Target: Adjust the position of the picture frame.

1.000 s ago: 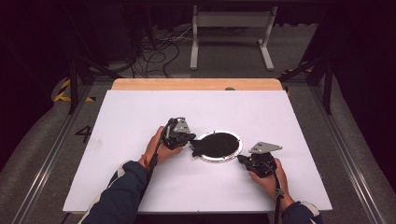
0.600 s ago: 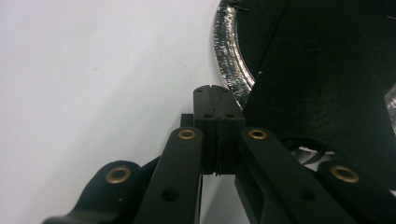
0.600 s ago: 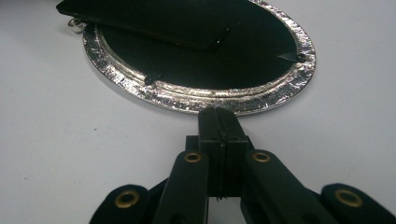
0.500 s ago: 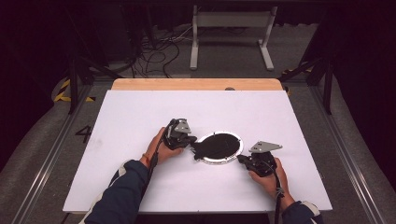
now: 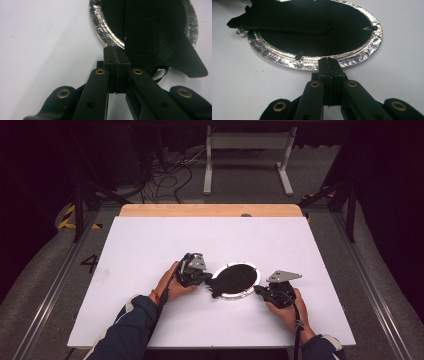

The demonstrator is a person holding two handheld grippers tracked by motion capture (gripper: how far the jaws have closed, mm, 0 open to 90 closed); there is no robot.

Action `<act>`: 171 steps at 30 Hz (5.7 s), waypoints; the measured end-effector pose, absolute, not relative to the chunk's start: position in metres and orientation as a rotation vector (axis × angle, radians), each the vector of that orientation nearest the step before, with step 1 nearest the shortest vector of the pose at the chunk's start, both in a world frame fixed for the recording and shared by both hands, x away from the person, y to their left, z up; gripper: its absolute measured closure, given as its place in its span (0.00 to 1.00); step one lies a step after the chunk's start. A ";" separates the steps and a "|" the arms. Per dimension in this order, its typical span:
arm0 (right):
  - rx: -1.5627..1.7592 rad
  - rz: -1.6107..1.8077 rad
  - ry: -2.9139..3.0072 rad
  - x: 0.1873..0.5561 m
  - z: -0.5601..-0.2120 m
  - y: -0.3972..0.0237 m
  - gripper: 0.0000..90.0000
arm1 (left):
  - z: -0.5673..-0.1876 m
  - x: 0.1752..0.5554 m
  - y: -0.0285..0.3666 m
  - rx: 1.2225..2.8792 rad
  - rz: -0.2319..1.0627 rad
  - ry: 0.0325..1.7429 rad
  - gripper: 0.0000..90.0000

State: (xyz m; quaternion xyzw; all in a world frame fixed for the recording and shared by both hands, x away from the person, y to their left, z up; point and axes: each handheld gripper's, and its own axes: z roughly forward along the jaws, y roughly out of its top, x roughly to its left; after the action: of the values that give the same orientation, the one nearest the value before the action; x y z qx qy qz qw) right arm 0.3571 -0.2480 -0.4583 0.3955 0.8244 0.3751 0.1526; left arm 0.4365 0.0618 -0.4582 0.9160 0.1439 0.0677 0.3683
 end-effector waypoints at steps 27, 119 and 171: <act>1.118 1.095 2.415 0.379 -0.457 -0.225 1.00 | -0.460 0.397 0.085 2.352 0.159 0.372 1.00; 0.994 1.036 2.415 0.375 -0.456 -0.192 0.87 | -0.460 0.373 0.102 2.338 0.213 0.369 0.86; 0.845 1.077 2.618 0.337 -0.445 -0.189 0.58 | -0.462 0.331 0.226 2.158 0.352 0.701 0.06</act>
State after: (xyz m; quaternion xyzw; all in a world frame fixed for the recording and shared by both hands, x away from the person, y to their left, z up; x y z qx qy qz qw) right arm 0.3374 -0.1886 -0.4453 0.2848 0.8823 0.3629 0.0932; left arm 0.3306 0.2257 -0.4624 0.8570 0.2785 0.1397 0.4104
